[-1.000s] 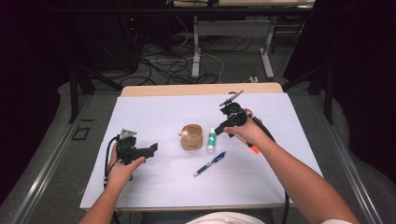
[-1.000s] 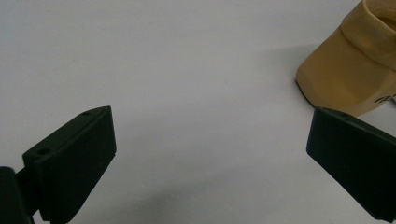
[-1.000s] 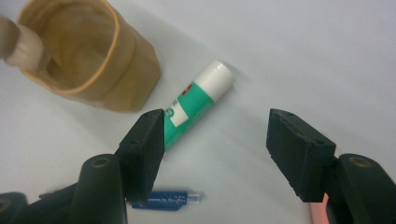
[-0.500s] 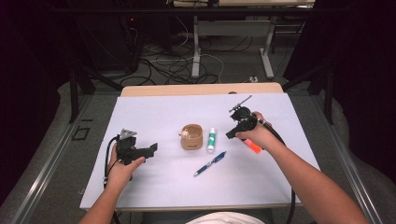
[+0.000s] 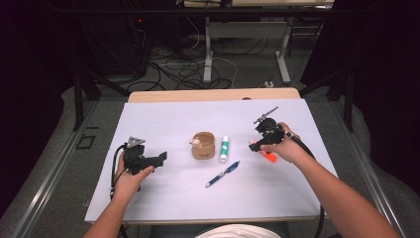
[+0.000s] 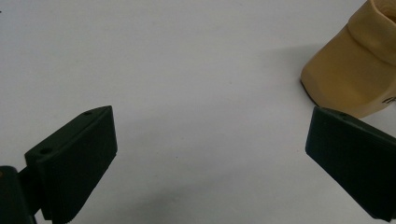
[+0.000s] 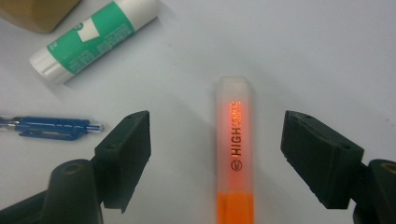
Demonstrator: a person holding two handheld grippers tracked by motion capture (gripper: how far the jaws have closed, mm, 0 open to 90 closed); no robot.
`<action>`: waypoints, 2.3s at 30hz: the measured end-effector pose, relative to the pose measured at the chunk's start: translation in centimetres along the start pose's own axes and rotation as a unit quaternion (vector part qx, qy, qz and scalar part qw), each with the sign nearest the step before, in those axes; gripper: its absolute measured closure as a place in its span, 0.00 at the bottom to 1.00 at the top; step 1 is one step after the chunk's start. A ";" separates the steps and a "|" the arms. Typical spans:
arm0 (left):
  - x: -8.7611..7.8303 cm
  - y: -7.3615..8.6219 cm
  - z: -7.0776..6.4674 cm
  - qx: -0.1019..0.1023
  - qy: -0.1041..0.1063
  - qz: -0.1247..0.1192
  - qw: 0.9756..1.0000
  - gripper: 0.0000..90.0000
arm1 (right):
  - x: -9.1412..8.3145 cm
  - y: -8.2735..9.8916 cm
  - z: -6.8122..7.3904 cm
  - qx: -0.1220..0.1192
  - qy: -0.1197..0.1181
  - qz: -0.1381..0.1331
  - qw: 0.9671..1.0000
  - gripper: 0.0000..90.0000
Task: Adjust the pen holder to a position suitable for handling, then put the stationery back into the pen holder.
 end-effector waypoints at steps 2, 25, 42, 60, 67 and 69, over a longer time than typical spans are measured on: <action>0.0 0.0 0.0 -0.001 -0.002 -0.003 1.000 0.03 | 0.2 0.3 -0.3 0.000 0.002 -0.020 1.000 0.26; -0.2 0.0 0.3 0.001 -0.003 0.004 1.000 0.03 | 0.1 2.5 -1.1 -0.018 -0.011 0.057 0.998 0.40; -0.1 0.0 0.1 0.003 -0.003 0.003 1.000 0.03 | 1.1 3.3 -1.7 -0.030 -0.013 0.132 0.991 0.61; 0.0 0.0 0.2 0.003 -0.003 0.003 1.000 0.03 | 1.5 3.3 -1.6 -0.011 -0.019 0.132 0.991 0.70; -0.1 0.0 0.2 0.003 -0.003 0.006 1.000 0.03 | 1.5 3.2 -1.7 -0.017 -0.030 0.139 0.990 0.73; -0.1 0.0 0.2 0.003 -0.002 0.006 1.000 0.03 | 1.4 3.1 -1.8 -0.021 -0.025 0.154 0.988 0.73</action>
Point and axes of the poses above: each handheld gripper's, and its own axes: x roughly forward along the jaws, y roughly out of its underside, z roughly to its left, the point moved 2 cm from there along x, roughly forward along the jaws, and after that the axes turned 6 degrees about -x, right-handed, at the moved point
